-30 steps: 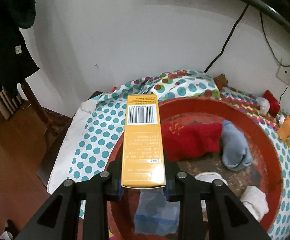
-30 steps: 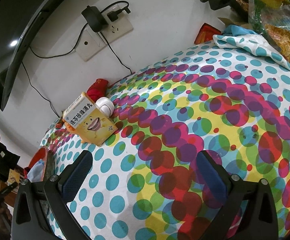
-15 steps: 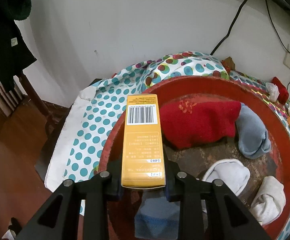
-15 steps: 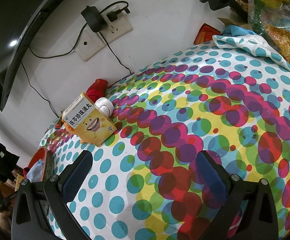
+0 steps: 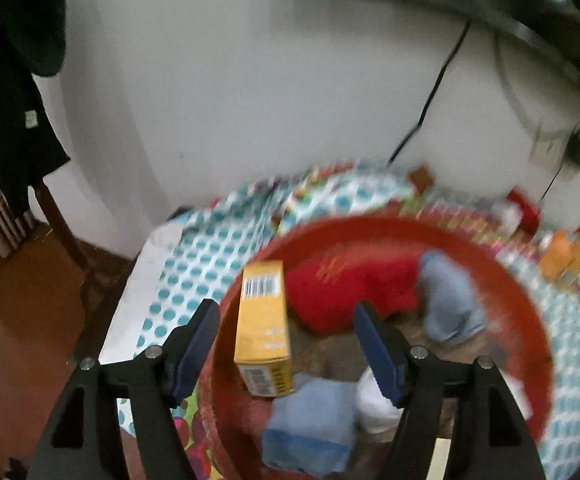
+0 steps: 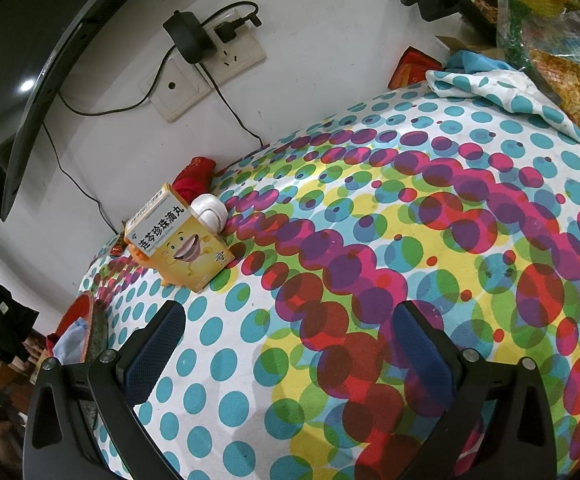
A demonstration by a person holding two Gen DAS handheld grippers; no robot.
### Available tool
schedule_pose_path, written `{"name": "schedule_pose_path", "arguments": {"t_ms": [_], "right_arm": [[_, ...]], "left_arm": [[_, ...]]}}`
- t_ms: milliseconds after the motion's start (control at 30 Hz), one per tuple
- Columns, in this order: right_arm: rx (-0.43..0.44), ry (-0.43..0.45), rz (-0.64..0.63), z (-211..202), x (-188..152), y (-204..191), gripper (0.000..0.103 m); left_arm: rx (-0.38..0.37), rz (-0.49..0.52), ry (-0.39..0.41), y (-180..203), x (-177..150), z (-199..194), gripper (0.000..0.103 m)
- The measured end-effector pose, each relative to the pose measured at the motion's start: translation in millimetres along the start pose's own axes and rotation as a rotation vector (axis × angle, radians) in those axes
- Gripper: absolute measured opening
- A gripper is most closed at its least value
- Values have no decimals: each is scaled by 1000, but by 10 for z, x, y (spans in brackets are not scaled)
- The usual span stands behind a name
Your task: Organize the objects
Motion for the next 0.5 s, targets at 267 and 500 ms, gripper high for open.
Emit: {"name": "schedule_pose_path", "arguments": {"t_ms": [267,500], "right_arm": [[-2,-6,-6,-1,13,10,103],[-169,-69,-206,93,-44,-282,103]], "left_arm": [[-76,-74,297,574,-211,-1156,72],[-182,-139,239,1135,-1040,-1098,76]]}}
Point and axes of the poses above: each gripper's, at about its wrist camera, not at the fingertips, and z roughly the way its jaws point, y to its right, x to its top, the point moved 5 cm from there along z, roughly the way its jaws point, and after that the axes turned 13 degrees about -x, right-handed, at the moved point
